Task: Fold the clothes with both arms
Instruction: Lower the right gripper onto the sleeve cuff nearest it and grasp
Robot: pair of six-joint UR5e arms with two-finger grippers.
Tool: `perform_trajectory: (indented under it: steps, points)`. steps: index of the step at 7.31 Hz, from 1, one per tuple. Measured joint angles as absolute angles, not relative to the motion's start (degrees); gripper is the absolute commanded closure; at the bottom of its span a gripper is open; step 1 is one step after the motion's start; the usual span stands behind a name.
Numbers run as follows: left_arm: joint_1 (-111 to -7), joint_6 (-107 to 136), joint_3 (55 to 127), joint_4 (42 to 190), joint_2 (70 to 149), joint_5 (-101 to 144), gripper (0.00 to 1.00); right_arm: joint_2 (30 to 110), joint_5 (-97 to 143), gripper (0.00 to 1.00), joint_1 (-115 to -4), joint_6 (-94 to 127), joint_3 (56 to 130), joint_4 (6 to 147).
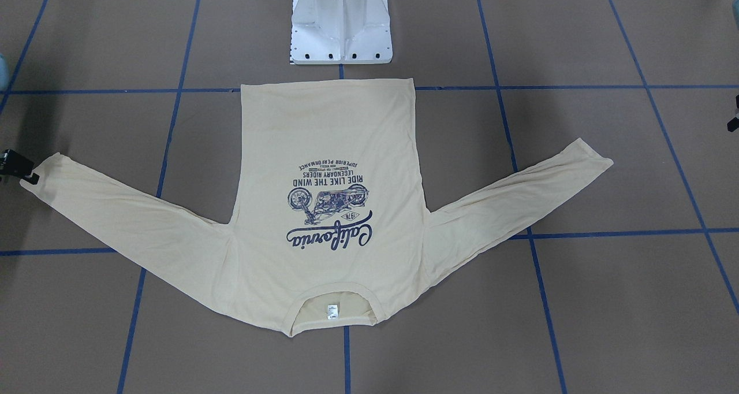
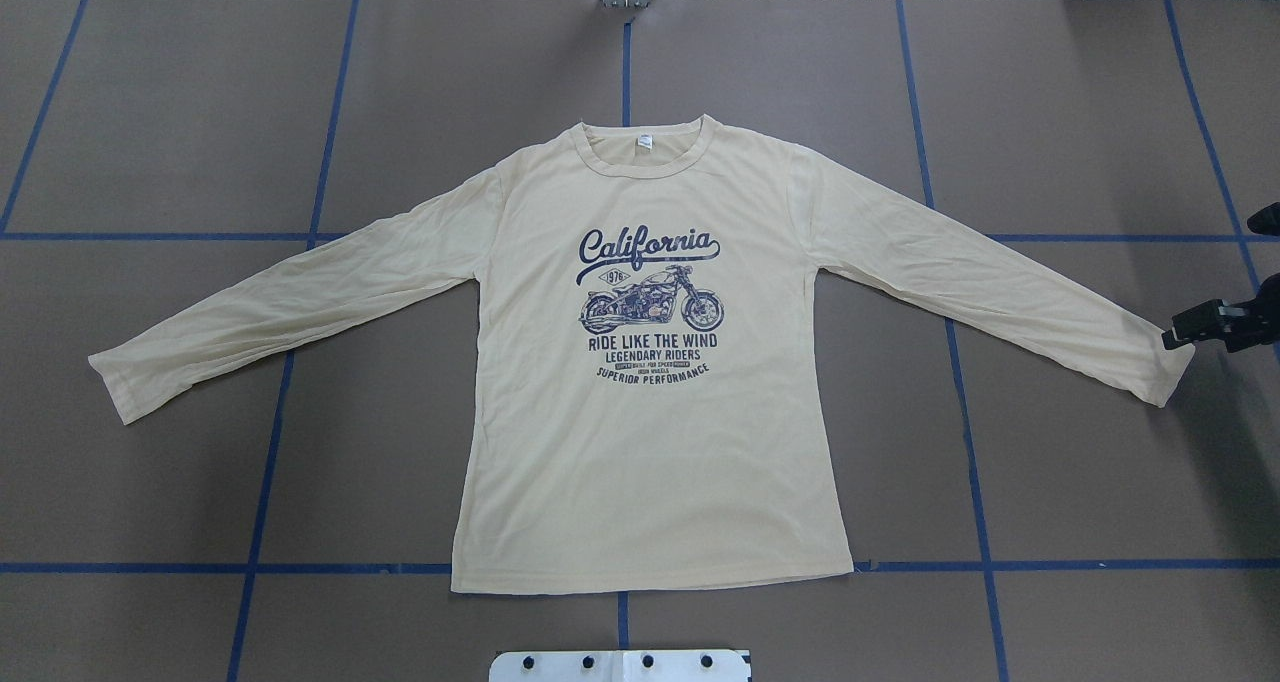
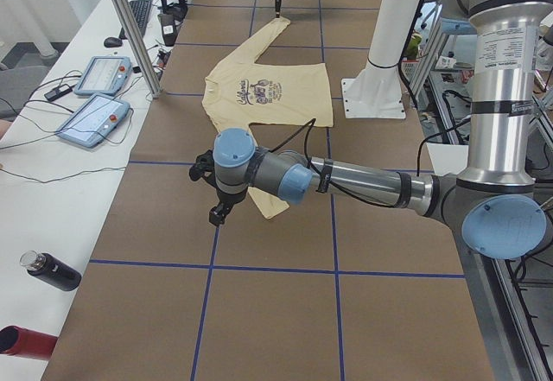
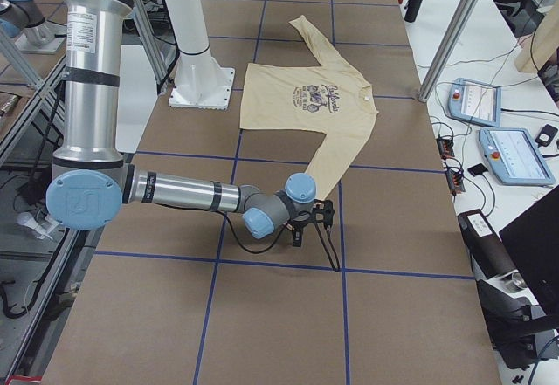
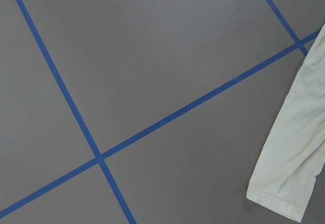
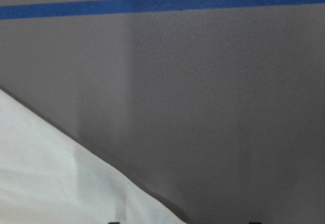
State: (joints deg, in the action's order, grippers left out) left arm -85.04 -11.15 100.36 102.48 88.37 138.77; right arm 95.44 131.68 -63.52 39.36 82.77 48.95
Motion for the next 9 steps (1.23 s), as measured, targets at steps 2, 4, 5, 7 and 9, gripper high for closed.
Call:
perform_trajectory:
  steps: [2, 4, 5, 7, 9]
  points:
    - [-85.1, -11.2, 100.4, 102.5, 88.3, 138.8, 0.00, 95.2, 131.7, 0.36, -63.5, 39.4, 82.2, 48.9]
    - [-85.1, -11.2, 100.5, 102.5, 88.3, 138.8, 0.00, 95.1, 131.7, 1.00, -63.5, 39.5, 82.0, 48.9]
    - [-85.1, -11.2, 100.5, 102.5, 88.2, 138.8, 0.00, 95.1, 131.8, 1.00, -63.5, 39.5, 82.0, 48.9]
    - [-85.1, -11.2, 100.6, 102.5, 88.1, 138.8, 0.00, 95.1, 131.9, 1.00, -63.5, 39.5, 82.0, 48.9]
    - [-85.1, -11.2, 100.6, 102.5, 88.0, 138.8, 0.00, 94.7, 133.6, 1.00, -63.5, 39.6, 82.1, 48.9]
